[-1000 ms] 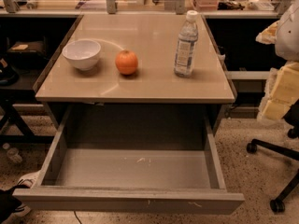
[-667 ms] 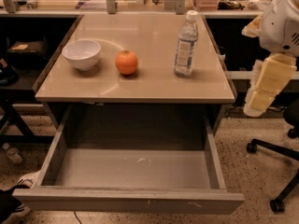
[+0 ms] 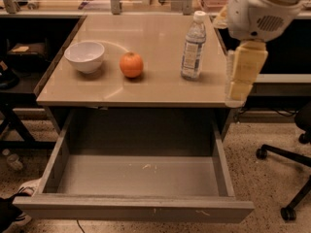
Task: Place orange into top drawer
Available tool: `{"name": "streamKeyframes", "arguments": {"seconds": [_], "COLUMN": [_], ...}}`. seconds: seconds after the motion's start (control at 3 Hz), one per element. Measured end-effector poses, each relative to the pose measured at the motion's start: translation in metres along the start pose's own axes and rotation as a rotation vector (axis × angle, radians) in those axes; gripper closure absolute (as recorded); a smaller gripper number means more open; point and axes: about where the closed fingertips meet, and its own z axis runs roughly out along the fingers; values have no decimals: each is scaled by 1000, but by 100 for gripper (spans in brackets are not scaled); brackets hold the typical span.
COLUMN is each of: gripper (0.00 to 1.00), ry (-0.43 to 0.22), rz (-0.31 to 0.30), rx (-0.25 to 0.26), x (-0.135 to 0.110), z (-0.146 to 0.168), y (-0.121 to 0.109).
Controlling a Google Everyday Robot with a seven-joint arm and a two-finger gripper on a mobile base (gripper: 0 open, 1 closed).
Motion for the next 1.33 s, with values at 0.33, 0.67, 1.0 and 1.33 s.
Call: {"name": "streamKeyframes", "arguments": {"seconds": [0.33,0.67,1.0,1.33], "gripper": [0,0,0,0], "ry": [-6,-45,-152,-248], "rz": [-1,36,63,22], "rx": [16,31,32,7], "x": [-2,-18,-58,-105], "z": [-2,9,23,23], "y": [-2,1,-5,-9]}}
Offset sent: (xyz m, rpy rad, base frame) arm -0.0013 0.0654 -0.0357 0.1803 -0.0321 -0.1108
